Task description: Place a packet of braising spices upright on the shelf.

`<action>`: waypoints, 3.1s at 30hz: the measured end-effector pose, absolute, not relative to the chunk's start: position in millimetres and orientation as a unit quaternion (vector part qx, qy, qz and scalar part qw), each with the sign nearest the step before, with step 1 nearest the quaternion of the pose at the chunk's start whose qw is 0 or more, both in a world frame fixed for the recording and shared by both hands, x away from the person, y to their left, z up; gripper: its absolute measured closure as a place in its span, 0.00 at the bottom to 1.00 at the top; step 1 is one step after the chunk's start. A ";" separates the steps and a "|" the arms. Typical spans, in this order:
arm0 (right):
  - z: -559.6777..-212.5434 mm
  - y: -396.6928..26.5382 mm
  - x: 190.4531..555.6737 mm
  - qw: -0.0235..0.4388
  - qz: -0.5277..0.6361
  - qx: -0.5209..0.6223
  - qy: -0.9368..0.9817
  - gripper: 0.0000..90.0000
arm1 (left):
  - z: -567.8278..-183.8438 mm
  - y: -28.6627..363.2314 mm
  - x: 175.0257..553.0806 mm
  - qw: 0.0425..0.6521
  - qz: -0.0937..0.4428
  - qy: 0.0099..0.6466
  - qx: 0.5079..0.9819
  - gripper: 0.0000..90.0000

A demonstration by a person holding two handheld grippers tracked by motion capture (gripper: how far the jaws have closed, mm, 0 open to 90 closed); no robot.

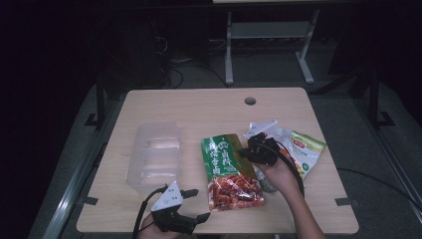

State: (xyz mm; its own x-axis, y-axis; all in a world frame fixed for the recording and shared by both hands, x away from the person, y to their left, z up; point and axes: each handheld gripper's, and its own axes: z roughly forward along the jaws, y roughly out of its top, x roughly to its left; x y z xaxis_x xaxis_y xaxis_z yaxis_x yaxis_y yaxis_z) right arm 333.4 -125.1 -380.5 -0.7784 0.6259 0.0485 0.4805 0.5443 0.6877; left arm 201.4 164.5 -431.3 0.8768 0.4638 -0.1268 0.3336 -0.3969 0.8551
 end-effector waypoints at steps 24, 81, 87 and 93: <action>-348.2 -160.0 301.3 0.133 0.392 0.313 0.855 1.00 | -427.4 122.3 230.6 0.480 0.065 0.296 0.824 0.24; -384.1 -166.5 317.9 0.029 0.420 0.306 0.854 0.99 | -420.5 116.5 280.8 0.490 0.038 0.328 0.807 0.73; -383.2 -168.2 317.2 0.024 0.429 0.301 0.851 0.99 | -419.1 120.2 267.1 0.480 0.072 0.317 0.815 0.60; -375.2 -164.5 312.6 0.029 0.447 0.292 0.845 0.99 | -424.8 130.0 257.5 0.472 0.088 0.303 0.823 0.46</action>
State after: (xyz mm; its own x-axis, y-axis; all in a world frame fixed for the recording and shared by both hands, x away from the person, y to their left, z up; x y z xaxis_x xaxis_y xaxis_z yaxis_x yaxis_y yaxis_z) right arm 312.6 -164.5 -375.2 -0.8283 0.5189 0.2114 0.4671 0.4312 0.7719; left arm 257.5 130.0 -424.8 0.8011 0.5817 -0.1408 0.4158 -0.3716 0.8300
